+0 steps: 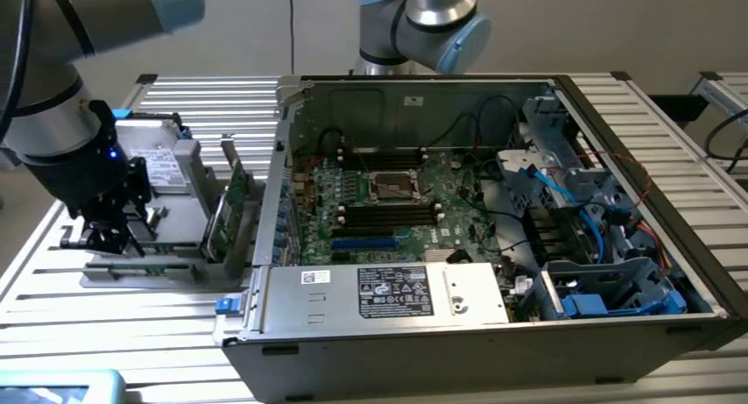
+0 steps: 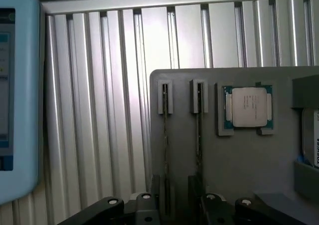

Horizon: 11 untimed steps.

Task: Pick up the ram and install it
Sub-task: 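Pick up the ram and move it above insertion slot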

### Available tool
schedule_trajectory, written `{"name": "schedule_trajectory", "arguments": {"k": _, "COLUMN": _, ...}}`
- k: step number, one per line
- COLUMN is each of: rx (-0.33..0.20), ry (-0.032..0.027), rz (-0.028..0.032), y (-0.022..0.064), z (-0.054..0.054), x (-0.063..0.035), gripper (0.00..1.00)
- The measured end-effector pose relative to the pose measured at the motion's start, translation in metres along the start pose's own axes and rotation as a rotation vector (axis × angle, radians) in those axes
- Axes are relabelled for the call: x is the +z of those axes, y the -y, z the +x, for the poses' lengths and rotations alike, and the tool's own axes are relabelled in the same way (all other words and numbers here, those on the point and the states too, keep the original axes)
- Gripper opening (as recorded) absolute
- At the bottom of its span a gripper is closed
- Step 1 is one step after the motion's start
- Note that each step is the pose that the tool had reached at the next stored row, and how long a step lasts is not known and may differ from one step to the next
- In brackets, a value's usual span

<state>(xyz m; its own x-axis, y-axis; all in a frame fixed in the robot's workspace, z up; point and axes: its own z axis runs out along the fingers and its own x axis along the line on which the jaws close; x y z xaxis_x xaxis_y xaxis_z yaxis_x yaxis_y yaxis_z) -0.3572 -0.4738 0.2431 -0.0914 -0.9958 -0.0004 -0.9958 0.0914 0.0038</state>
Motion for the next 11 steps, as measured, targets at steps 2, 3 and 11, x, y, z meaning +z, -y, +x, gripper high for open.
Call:
{"name": "schedule_trajectory", "arguments": {"k": 2, "rx": 0.000, "ry": -0.0001, "rz": -0.0001, "y": -0.0001, "z": 0.000, "x": 0.0036, "gripper": 0.36}}
{"name": "schedule_trajectory", "arguments": {"k": 3, "rx": 0.000, "ry": -0.0001, "rz": -0.0001, "y": 0.0000, "z": 0.000, "x": 0.0054, "gripper": 0.36}}
{"name": "schedule_trajectory", "arguments": {"k": 11, "rx": 0.000, "ry": -0.0001, "rz": -0.0002, "y": 0.0003, "z": 0.003, "x": 0.0198, "gripper": 0.36}}
